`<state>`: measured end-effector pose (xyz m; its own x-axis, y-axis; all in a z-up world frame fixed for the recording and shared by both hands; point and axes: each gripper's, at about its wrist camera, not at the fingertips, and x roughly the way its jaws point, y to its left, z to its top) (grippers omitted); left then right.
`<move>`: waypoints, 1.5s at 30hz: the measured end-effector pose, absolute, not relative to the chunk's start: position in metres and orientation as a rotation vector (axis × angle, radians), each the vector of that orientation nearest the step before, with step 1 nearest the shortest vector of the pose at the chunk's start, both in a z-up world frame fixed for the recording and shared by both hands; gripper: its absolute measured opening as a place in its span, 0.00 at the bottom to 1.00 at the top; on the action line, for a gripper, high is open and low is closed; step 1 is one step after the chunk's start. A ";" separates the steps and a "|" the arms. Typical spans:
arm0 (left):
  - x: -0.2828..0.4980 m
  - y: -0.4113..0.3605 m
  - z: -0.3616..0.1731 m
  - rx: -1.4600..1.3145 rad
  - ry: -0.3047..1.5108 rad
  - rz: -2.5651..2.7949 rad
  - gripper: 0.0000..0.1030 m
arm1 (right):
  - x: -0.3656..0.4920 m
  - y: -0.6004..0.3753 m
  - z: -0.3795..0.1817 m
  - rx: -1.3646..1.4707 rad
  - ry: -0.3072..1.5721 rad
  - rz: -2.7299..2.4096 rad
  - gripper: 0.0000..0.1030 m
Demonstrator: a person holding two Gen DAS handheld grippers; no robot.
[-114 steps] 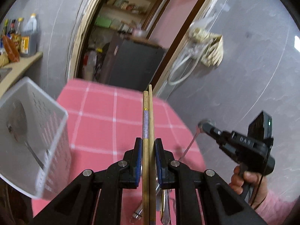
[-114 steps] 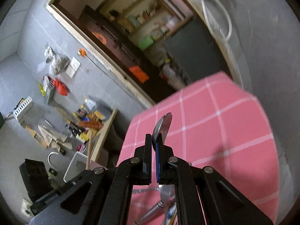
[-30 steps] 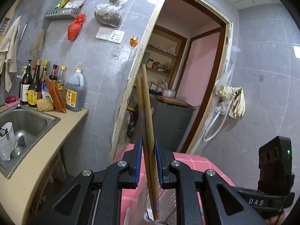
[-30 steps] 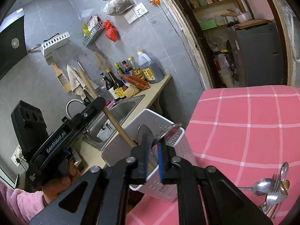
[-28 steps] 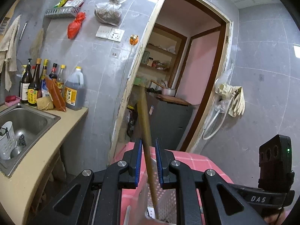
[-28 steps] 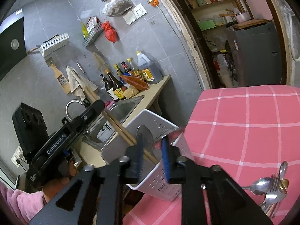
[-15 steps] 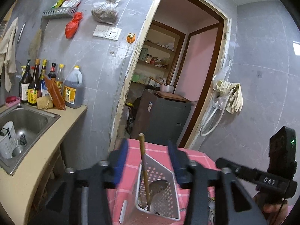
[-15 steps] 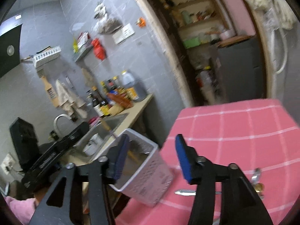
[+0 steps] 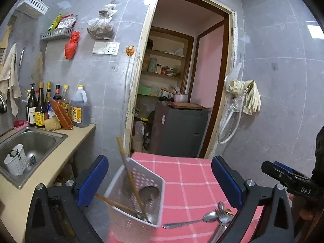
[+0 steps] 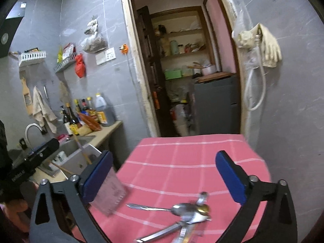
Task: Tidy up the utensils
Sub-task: 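Move both tools back over the remaining forks, spoon and ladle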
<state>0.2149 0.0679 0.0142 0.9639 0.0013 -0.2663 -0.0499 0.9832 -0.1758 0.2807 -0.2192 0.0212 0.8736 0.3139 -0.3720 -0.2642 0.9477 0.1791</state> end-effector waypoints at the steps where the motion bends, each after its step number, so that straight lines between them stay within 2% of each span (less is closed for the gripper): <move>1: 0.214 0.064 0.013 -0.181 0.272 0.026 1.00 | 0.278 -0.227 0.020 0.107 0.411 0.287 0.99; 18: 0.213 -0.025 -0.034 -0.145 0.392 -0.014 1.00 | 0.269 -0.300 -0.019 0.035 0.483 0.236 0.99; 28: 0.228 -0.038 -0.070 -0.126 0.491 -0.005 1.00 | 0.285 -0.311 -0.069 0.047 0.591 0.259 0.99; 40: 0.266 -0.034 -0.109 -0.202 0.701 -0.103 0.99 | 0.315 -0.314 -0.124 0.162 0.737 0.364 0.98; 41: 0.269 -0.034 -0.112 -0.212 0.719 -0.118 0.96 | 0.318 -0.314 -0.127 0.169 0.744 0.372 0.98; 45: 0.280 -0.037 -0.124 -0.228 0.777 -0.176 0.83 | 0.329 -0.312 -0.141 0.192 0.781 0.409 0.81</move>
